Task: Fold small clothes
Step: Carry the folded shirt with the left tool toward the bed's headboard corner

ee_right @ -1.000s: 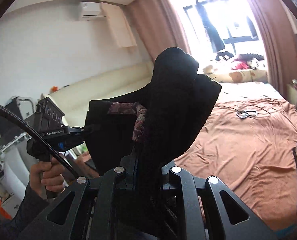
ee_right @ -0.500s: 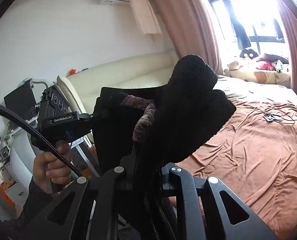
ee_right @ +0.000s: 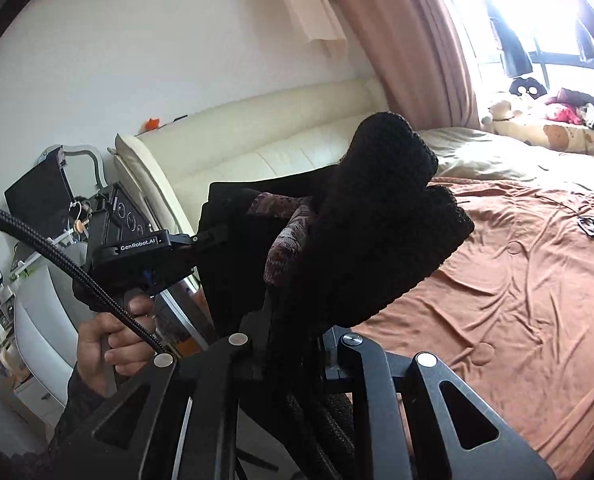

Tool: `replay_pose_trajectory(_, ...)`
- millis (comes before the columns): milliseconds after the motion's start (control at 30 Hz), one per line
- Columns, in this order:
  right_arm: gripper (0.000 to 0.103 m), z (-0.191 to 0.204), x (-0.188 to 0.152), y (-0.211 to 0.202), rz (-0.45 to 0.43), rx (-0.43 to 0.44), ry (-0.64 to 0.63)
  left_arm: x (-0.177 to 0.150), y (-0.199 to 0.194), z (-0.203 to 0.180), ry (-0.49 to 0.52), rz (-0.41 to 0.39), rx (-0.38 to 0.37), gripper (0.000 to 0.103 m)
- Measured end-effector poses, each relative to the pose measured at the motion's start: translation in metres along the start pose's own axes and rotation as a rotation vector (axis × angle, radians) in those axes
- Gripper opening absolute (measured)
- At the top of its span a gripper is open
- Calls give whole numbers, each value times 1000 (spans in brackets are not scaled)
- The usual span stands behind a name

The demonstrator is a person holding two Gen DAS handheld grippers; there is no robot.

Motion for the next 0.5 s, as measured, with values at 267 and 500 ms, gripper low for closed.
replay_pose_trajectory(267, 11, 38, 1, 67, 54, 71, -40, 31, -25, 83, 6, -14, 55, 5)
replay_pose_trajectory(500, 11, 78, 1, 117, 76, 144, -59, 66, -56, 151, 42, -32, 143, 5)
Point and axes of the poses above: each gripper's, at about its wrist camera, not at the fingertips, and y roughly the way its jaws point, z to its left, x to its top, the point moved 8 cm from there along y, roughly the way its jaws point, and after that the axes turned 15 degrees about y, right-handed, at the moved point
